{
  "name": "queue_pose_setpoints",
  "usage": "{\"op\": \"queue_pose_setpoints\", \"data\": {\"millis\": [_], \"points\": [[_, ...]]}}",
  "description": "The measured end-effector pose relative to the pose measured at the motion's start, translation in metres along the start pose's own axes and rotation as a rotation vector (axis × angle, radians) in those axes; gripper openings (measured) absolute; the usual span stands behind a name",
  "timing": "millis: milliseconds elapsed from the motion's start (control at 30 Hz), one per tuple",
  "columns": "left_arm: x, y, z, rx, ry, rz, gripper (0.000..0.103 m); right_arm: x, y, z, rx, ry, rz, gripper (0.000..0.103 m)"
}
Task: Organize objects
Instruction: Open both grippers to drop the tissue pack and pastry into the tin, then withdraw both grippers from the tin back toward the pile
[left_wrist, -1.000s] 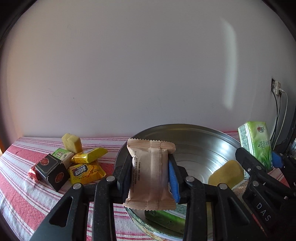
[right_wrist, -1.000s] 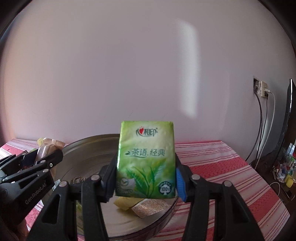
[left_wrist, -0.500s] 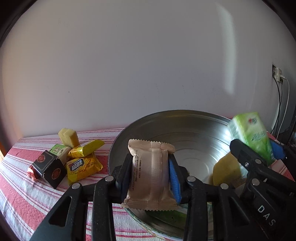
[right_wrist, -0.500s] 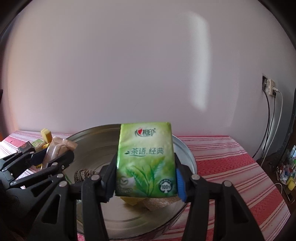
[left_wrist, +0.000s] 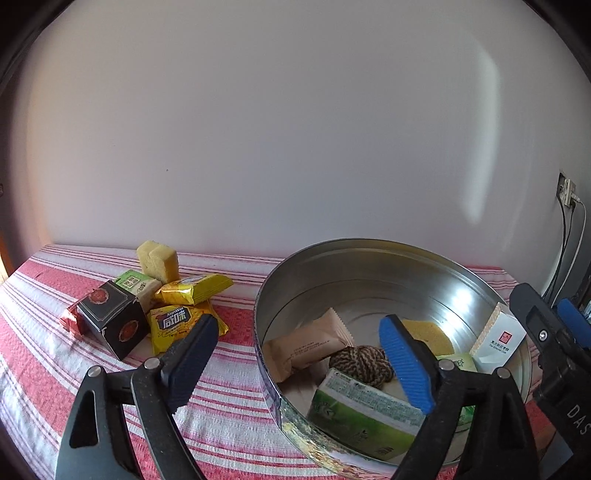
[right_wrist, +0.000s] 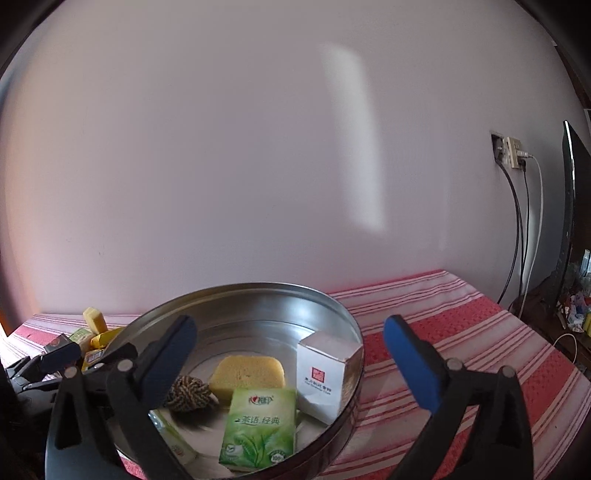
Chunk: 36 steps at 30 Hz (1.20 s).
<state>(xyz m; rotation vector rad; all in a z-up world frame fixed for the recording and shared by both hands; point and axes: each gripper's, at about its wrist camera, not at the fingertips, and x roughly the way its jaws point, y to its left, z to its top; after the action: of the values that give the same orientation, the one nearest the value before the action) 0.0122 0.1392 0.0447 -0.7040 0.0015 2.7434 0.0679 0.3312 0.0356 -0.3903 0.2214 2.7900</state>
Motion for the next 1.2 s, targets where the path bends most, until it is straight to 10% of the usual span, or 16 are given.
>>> {"op": "queue_pose_setpoints", "data": {"millis": [767,1200], "points": [[-0.017,0.044,-0.011,0.028,-0.131,0.234,0.097,-0.027,-0.003,0.000,0.050,-0.196,-0.088,0.103],[-0.040,0.074,-0.018,0.010,-0.194,0.228,0.097,-0.052,0.035,-0.005,0.073,-0.272,-0.160,0.103]]}}
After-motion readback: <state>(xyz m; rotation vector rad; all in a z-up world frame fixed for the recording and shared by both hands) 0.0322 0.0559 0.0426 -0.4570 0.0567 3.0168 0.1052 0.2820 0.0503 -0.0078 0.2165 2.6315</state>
